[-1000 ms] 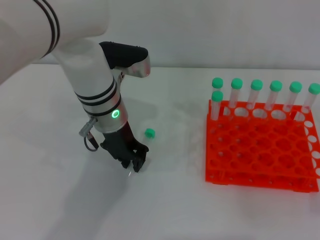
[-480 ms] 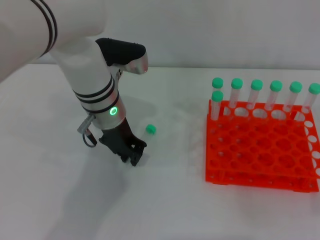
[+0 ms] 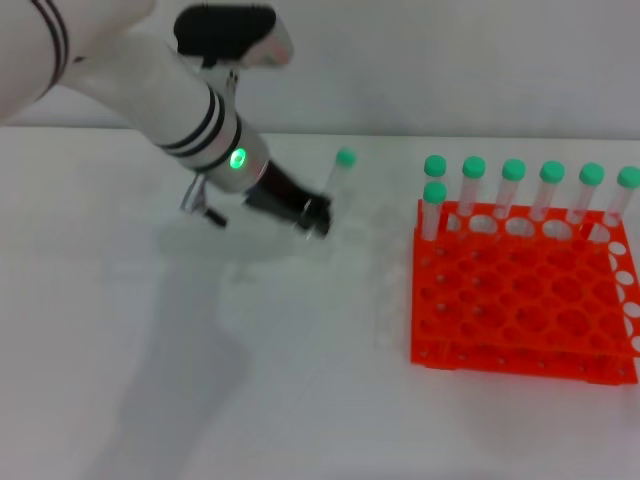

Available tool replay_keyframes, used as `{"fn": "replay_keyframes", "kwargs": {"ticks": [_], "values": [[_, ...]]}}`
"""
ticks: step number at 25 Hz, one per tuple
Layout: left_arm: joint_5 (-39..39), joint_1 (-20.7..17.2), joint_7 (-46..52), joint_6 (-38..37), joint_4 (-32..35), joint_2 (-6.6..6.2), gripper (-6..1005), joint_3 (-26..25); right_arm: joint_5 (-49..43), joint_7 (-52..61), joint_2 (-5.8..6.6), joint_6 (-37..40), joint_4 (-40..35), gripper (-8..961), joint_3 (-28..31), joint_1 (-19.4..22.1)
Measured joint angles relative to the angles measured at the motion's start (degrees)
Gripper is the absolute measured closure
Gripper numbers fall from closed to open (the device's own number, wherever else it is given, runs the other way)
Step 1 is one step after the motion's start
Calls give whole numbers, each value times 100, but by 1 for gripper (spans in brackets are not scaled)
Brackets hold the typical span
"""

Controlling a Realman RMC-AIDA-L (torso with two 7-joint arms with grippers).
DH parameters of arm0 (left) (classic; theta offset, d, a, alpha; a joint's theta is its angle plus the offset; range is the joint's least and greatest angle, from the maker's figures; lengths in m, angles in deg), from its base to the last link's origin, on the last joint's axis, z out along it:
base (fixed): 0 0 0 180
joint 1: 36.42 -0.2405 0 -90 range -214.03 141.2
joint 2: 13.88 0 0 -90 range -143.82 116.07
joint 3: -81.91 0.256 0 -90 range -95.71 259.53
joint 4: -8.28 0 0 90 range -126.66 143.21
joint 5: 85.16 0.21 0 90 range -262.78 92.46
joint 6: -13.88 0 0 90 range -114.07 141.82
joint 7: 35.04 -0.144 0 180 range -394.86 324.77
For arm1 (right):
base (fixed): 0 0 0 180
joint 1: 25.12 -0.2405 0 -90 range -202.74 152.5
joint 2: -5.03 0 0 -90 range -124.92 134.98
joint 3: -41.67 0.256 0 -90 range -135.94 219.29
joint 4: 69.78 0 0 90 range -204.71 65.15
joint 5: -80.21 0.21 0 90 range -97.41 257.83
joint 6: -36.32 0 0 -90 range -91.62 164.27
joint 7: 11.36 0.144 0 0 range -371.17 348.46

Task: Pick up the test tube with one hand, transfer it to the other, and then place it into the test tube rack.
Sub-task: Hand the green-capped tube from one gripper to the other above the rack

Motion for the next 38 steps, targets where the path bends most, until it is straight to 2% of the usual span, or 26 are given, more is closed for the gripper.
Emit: {"fn": "replay_keyframes", "kwargs": {"ticks": [4,5,7,11,13,16,18,21,22,23,27,29,31,33,36,38], "values": [[-1993,-319,-1357,73,-236,-34,807,0,-1,6,0,-1,-20,81,-1,1],[-2808,-509,-1903,82,-295,-28,807,0,0,52,0,-1,-27,81,0,5],[-3899,-791,-2645,86,-306,1,807,0,0,195,4,-1,-37,81,0,7],[-5501,-1279,-3874,-57,-176,80,807,0,-14,560,18,4,-83,82,-12,15],[-6103,-1538,-4587,-224,89,89,806,-3,-53,901,35,33,-162,83,-76,31],[-7297,-2082,-6434,-780,753,93,806,-10,-270,1596,66,69,-491,84,-383,137],[-7665,-2334,-7330,-1147,1148,101,806,-10,-507,2183,91,61,-914,86,-701,289],[-7764,-2628,-8507,-1631,1769,113,806,-10,-1030,3441,222,-2,-1700,90,-1135,563],[-7682,-2680,-8793,-1727,1924,125,805,-8,-1234,3869,301,-75,-1917,92,-1243,624],[-7556,-2715,-9059,-1776,2105,134,805,-9,-1439,4210,395,-208,-2055,93,-1298,662],[-7261,-2918,-9889,-1560,2854,200,805,-13,-2239,5163,896,-1278,-2239,98,-1352,631],[-7225,-3079,-10409,-1255,3343,224,805,-15,-2503,5338,1037,-1744,-2254,101,-1354,540],[-7162,-3166,-10713,-978,3703,226,804,-14,-2732,5416,1092,-2142,-2352,103,-1356,468],[-7010,-3189,-10847,-648,3994,225,804,-13,-2957,5481,1063,-2396,-2589,106,-1356,423],[-6750,-3155,-10842,-397,4077,230,804,-15,-3359,5704,915,-2529,-3055,110,-1365,267],[-6646,-3145,-10845,-264,4115,232,804,-24,-3537,5802,858,-2578,-3217,112,-1416,146]]}}
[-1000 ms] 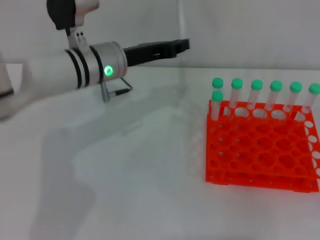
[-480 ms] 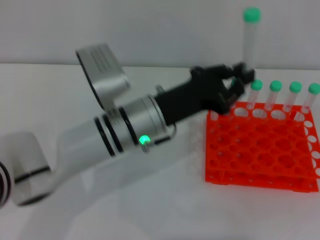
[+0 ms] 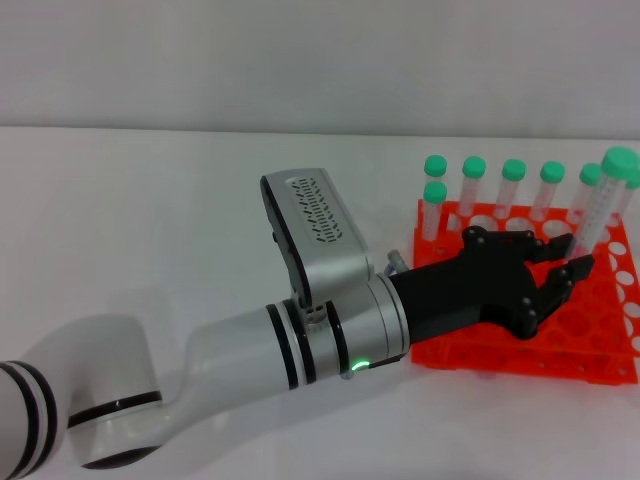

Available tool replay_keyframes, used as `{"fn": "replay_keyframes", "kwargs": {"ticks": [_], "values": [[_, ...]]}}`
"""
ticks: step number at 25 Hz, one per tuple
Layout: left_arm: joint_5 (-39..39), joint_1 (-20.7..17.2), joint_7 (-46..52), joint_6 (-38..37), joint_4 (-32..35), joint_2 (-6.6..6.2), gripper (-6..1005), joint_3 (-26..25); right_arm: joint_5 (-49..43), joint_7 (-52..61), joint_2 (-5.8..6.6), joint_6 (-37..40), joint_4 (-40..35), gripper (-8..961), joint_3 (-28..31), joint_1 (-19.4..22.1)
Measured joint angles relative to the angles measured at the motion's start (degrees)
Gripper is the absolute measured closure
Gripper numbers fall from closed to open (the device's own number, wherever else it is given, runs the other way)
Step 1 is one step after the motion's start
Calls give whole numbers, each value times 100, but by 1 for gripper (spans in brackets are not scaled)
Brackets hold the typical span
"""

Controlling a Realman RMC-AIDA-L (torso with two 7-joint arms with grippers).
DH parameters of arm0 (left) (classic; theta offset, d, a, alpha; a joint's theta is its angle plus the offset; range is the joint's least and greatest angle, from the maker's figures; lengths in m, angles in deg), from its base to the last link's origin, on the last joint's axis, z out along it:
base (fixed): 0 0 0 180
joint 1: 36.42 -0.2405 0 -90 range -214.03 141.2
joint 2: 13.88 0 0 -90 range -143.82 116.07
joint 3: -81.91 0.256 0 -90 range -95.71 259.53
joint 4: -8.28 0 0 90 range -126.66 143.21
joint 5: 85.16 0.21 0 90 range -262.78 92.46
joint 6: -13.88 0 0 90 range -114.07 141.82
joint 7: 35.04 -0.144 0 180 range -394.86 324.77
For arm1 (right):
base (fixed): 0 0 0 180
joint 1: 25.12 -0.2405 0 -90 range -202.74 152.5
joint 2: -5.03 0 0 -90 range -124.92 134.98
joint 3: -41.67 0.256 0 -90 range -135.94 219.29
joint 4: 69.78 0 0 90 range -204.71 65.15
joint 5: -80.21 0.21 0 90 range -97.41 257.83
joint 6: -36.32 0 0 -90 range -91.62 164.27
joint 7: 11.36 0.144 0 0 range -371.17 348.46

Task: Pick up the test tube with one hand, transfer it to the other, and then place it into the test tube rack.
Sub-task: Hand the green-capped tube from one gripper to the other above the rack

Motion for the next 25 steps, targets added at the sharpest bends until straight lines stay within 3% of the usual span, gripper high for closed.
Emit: {"fn": "replay_keyframes", "kwargs": {"ticks": [11,21,25], "values": [[46,-126,2,12,-61,-46,802,-10,-181,187,8,-227,-279,127,-1129,-520],[60,-131,-15,21,-116,-54,801,-12,-262,205,-222,-190,-310,140,-1280,-766],[64,-131,-34,13,-114,-54,801,-12,-326,186,-258,-152,-316,145,-1259,-815]]}}
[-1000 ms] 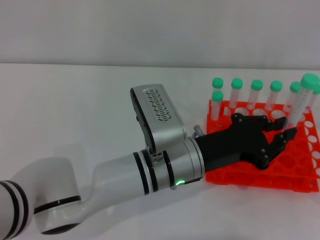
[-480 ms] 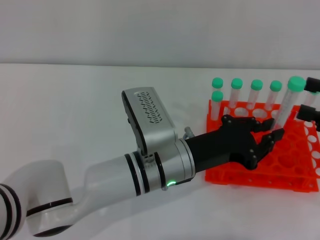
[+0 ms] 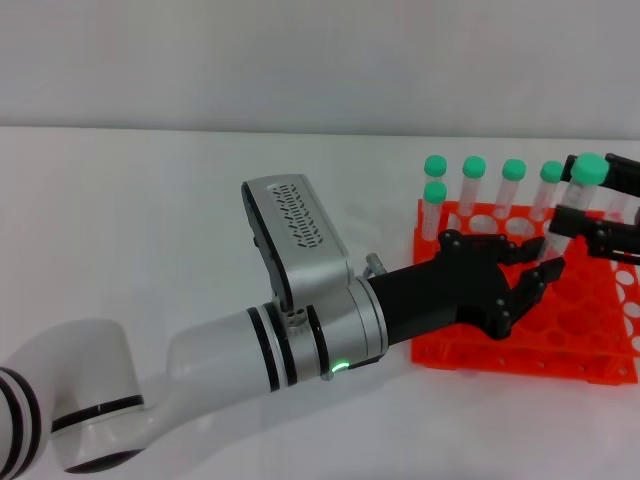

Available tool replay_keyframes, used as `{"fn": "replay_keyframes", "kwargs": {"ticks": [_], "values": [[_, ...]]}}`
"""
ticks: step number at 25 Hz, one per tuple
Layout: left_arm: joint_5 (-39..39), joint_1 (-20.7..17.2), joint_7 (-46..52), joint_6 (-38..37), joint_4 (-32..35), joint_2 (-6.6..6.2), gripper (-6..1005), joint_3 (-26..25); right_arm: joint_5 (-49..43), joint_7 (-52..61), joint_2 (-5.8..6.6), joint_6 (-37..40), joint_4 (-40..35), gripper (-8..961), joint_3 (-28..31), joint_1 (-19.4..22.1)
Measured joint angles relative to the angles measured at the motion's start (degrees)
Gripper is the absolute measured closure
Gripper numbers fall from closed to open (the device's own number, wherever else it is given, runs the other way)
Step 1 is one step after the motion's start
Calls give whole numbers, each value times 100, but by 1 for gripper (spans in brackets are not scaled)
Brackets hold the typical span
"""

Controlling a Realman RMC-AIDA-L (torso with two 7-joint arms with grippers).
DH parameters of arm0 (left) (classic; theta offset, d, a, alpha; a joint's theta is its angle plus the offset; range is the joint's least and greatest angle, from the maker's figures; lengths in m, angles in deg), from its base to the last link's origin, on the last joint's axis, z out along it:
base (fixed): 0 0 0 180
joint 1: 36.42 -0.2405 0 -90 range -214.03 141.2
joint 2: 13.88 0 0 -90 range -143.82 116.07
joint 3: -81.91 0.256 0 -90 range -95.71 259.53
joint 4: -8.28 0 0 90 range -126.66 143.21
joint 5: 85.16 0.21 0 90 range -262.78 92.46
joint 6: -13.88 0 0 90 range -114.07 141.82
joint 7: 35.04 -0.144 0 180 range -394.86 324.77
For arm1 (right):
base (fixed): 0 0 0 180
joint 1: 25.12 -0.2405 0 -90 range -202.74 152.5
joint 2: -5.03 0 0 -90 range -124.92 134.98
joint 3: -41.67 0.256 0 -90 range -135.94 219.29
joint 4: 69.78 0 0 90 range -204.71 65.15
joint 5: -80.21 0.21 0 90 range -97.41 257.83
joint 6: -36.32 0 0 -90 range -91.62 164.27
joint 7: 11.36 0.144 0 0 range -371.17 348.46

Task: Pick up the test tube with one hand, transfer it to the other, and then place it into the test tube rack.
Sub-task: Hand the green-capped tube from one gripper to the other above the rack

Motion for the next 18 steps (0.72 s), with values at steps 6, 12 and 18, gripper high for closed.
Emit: {"fn": "replay_keyframes", "kwargs": {"ticks": [6,12,18], "values": [[1,-18,5,-10,5,0,800,2,64,-173,-35,22,21,153,157,63],[0,-18,-10,-21,6,8,800,13,66,-157,-22,3,52,413,231,71],[1,-17,-6,-1,9,16,799,12,32,-180,-4,-2,52,685,232,75]]}}
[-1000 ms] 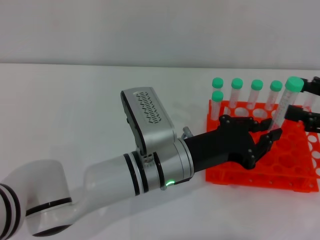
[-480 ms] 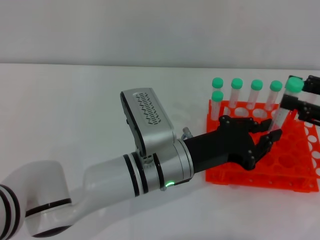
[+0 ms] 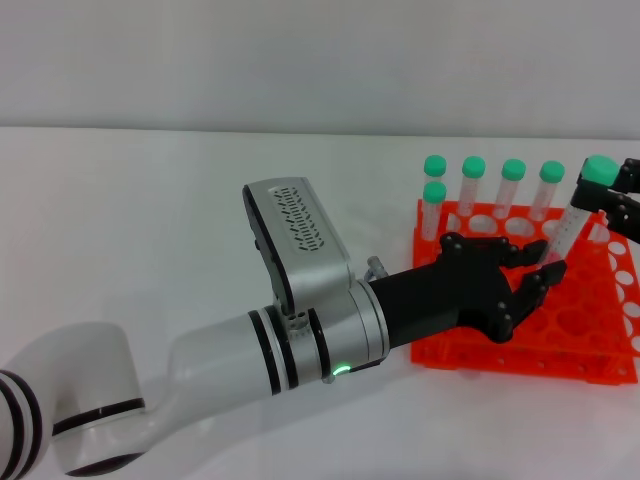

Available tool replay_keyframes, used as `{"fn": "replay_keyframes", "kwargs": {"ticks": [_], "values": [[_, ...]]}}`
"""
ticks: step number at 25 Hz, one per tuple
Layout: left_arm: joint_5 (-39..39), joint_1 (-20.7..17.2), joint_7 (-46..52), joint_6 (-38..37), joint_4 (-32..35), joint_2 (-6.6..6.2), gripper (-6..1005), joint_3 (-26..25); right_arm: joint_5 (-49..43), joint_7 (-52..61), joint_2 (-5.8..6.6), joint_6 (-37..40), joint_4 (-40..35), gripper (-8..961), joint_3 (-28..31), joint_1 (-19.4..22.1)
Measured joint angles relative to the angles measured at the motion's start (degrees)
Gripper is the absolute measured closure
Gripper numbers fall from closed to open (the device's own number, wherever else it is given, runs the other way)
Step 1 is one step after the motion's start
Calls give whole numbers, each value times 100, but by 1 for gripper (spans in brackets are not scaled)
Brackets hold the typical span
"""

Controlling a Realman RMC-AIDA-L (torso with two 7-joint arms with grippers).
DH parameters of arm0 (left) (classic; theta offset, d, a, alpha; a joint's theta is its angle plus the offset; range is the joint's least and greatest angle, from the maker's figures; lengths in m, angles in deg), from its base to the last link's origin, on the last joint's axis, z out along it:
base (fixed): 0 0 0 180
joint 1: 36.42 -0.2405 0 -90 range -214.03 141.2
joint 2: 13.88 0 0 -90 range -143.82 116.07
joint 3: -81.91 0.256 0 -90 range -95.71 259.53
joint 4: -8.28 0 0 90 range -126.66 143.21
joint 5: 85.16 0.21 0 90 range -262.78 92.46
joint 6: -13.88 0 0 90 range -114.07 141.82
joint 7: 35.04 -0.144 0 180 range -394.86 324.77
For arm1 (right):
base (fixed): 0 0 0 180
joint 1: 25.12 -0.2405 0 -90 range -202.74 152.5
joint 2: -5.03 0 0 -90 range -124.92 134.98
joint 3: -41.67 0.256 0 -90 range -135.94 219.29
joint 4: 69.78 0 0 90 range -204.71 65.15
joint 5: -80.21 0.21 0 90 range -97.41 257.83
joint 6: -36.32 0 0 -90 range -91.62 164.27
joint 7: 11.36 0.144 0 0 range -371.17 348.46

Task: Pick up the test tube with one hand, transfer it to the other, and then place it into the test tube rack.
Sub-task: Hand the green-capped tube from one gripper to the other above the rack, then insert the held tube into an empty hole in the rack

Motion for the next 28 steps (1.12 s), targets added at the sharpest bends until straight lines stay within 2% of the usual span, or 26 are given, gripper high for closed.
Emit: {"fn": "replay_keyframes", "kwargs": {"ticks": [1,8,14,18,21,23,26,28], "values": [[0,0,-1,4,1,1,799,-1,0,-12,4,-1,0,713,0,3],[-7,-77,-295,-15,24,8,798,-29,17,-28,10,-27,-33,713,-2,49],[-23,-452,-1295,-17,244,28,797,-252,37,-76,11,-45,-44,713,9,60],[-46,-652,-1583,-17,276,42,797,-459,70,-90,10,-37,-47,713,54,60],[-65,-846,-1828,-15,268,45,584,-521,140,-185,3,4,-46,714,114,58],[-82,-1075,-2034,-45,264,45,503,-601,155,-265,-10,97,-41,714,188,57],[-107,-1623,-2543,-200,278,47,382,-890,158,-360,-47,384,-46,714,217,10],[-196,-2136,-2940,-485,277,48,340,-1060,154,-446,-100,633,-55,714,213,-43]]}}
